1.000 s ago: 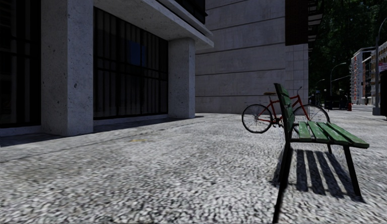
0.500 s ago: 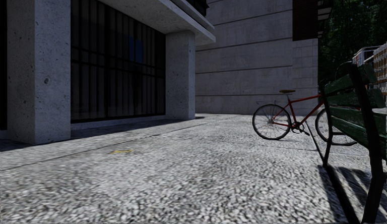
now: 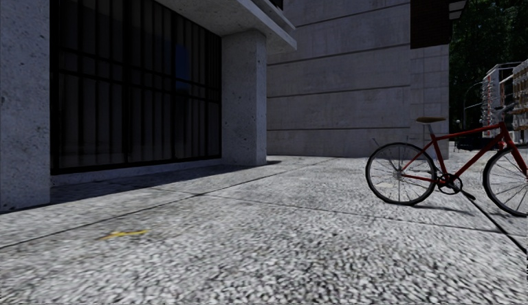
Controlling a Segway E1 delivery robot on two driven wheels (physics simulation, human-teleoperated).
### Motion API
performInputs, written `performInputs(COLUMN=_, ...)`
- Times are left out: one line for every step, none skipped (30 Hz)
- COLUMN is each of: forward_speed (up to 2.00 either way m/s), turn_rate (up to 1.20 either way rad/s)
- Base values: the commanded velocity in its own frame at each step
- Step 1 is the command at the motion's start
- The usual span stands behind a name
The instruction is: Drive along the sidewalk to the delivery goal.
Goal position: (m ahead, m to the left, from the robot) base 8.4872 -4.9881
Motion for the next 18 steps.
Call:
performInputs(forward_speed=1.80, turn_rate=0.00)
performInputs(forward_speed=1.80, turn_rate=0.00)
performInputs(forward_speed=1.80, turn_rate=0.00)
performInputs(forward_speed=1.80, turn_rate=0.00)
performInputs(forward_speed=1.80, turn_rate=0.00)
performInputs(forward_speed=1.80, turn_rate=0.00)
performInputs(forward_speed=1.79, turn_rate=0.00)
performInputs(forward_speed=1.79, turn_rate=0.00)
performInputs(forward_speed=1.79, turn_rate=0.00)
performInputs(forward_speed=1.79, turn_rate=0.00)
performInputs(forward_speed=1.79, turn_rate=0.00)
performInputs(forward_speed=1.79, turn_rate=0.00)
performInputs(forward_speed=1.79, turn_rate=0.00)
performInputs(forward_speed=1.79, turn_rate=0.00)
performInputs(forward_speed=1.78, turn_rate=0.00)
performInputs(forward_speed=1.77, turn_rate=0.00)
performInputs(forward_speed=1.77, turn_rate=0.00)
performInputs(forward_speed=1.76, turn_rate=0.00)
